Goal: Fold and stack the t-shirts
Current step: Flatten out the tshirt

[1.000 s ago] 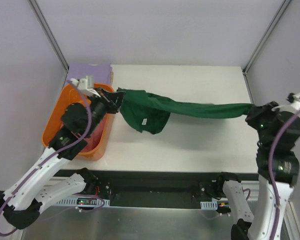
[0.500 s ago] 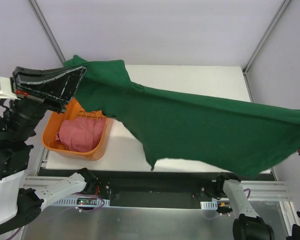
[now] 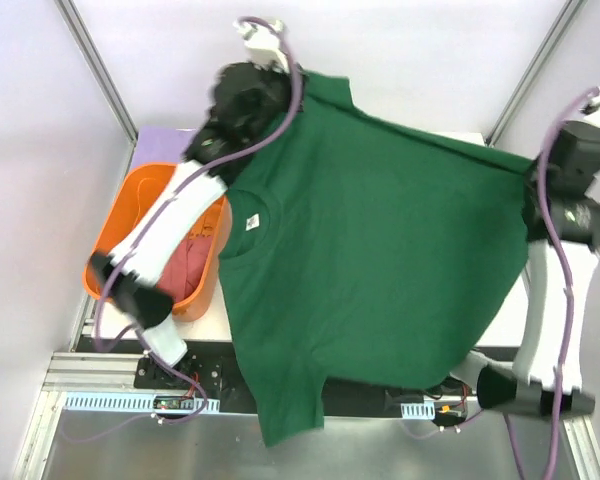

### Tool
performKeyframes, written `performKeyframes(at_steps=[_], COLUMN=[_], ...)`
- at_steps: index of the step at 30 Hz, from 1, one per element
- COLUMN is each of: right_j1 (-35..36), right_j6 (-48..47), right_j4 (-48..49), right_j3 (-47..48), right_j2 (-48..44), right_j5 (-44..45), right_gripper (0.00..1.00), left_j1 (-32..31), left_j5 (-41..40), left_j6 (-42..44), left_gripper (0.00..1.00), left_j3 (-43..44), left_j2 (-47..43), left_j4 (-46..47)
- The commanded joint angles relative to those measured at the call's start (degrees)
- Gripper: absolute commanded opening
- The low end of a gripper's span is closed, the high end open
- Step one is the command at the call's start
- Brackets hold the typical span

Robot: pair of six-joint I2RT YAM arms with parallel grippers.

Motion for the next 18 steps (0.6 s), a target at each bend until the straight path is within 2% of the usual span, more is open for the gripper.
performKeyframes(at_steps=[1,2,3,4,7,8,11,12,18], right_j1=[-3.6,-4.2,-4.6,-5.0,-5.6,-5.6,-5.6,-5.6,-5.4], right_j6=[1.1,1.4,2.2,2.5,2.5,2.6,2.6,3.0,8.0], right_j4=[11.5,13.3,13.6,13.3,11.2,10.2,9.0,9.0,8.0], right_j3=[-10.2,-11.9,-12.8,-12.8,-10.9,-10.0,-10.6,-11.7,-24.5], right_j2=[8.2,10.8,14.0,18.3,25.0,25.9,25.9,25.1,15.7], right_j5=[-2.0,-3.8,-5.1,-6.4,-9.4,-9.7,-13.3,-14.7,-26.0], right_gripper=[0.08,0.11,0.13,0.21,0.85,0.97,0.96,0.96,0.96], left_j1=[4.9,5.3,5.4,5.4,5.4,5.4,5.4,5.4,5.4], left_j5=[-1.3,-0.7,-1.1,-1.9,-3.4,-3.7,-2.1,1.6,12.3], left_j6=[-0.5,0.2,1.7,2.9,4.3,4.3,1.4,0.6,-8.9], left_gripper=[0.33,0.58,0.86,0.99,0.99,0.99,0.99,0.99,0.99], left_j3=[1.0,1.5,2.2,2.9,3.2,2.8,-1.7,-3.9,-17.2], left_j2=[15.2,18.0,21.0,23.3,27.8,28.2,26.0,24.9,20.9], left_j4=[-0.7,-0.5,-0.6,-0.6,-1.2,-1.5,-1.9,-1.9,-2.1])
